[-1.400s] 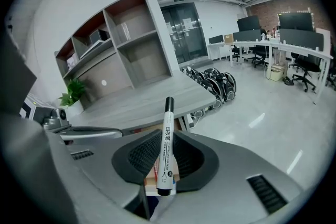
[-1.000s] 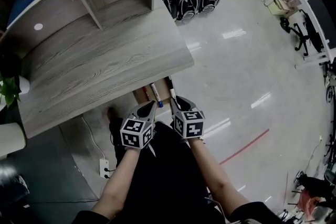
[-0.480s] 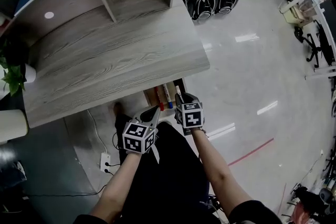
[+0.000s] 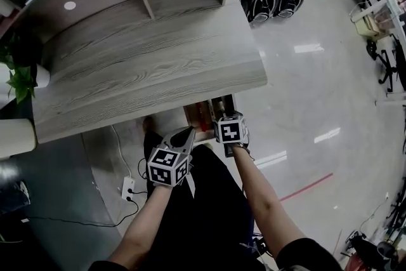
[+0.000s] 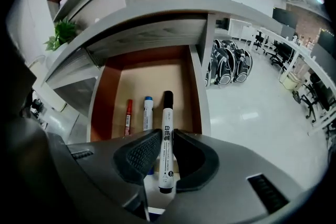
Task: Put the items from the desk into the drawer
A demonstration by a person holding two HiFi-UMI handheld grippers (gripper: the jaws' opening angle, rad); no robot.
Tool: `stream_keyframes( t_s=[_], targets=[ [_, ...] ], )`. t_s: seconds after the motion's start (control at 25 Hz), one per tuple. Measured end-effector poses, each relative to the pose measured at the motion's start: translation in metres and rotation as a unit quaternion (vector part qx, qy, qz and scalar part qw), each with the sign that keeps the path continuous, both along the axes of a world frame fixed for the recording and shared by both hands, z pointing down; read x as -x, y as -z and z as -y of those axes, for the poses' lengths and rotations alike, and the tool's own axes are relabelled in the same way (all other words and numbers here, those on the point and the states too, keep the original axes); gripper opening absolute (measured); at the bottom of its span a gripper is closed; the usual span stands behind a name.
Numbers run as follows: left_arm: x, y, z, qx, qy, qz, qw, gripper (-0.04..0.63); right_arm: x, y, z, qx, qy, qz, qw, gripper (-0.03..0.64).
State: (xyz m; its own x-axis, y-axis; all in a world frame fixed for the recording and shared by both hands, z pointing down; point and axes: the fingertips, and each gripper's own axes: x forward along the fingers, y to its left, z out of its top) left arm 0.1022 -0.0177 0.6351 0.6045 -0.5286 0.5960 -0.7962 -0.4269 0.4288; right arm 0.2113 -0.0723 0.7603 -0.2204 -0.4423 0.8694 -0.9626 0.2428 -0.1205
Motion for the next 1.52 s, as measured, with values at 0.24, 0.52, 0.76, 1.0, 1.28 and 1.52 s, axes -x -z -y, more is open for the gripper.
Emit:
stream_keyframes(
  t_s=[0.24,0.52,0.76,1.0,1.28,1.52],
  targets=[
    [0.006,0.0,-0.004,0.001,0.001,-0.001,1.0,-0.003,-0.002,-0.002,-0.001,-0.008,-0.002,-0.023,1.0,0.071],
    [0.002,0.002,-0.002,-0.005,-0.002,-0.002,1.0,-0.005,-0.005,0.006,-0.007,-0.019,-0.016,-0.004,1.0,0.121],
    [-0.005,0.007,-0.005,-0.009,-0.005,-0.005,0.9999,-0.004,-0.013,0.014,-0.012,-0.027,-0.029,0.003,0.999,0.123],
    [-0.006,0.012,-0.009,-0.019,-0.005,-0.006,0.9998,-0.003,-0.014,0.027,-0.012,-0.047,-0.029,0.007,0.998,0.124],
    [-0.002,0.023,-0.01,-0.034,0.005,-0.005,0.9994,-0.003,-0.014,0.058,-0.01,-0.097,-0.067,0.069,0.991,0.124],
    [-0.004,0.039,-0.006,-0.053,0.011,-0.012,0.9985,-0.003,-0.012,0.106,-0.007,-0.157,-0.081,0.133,0.975,0.124]
  ],
)
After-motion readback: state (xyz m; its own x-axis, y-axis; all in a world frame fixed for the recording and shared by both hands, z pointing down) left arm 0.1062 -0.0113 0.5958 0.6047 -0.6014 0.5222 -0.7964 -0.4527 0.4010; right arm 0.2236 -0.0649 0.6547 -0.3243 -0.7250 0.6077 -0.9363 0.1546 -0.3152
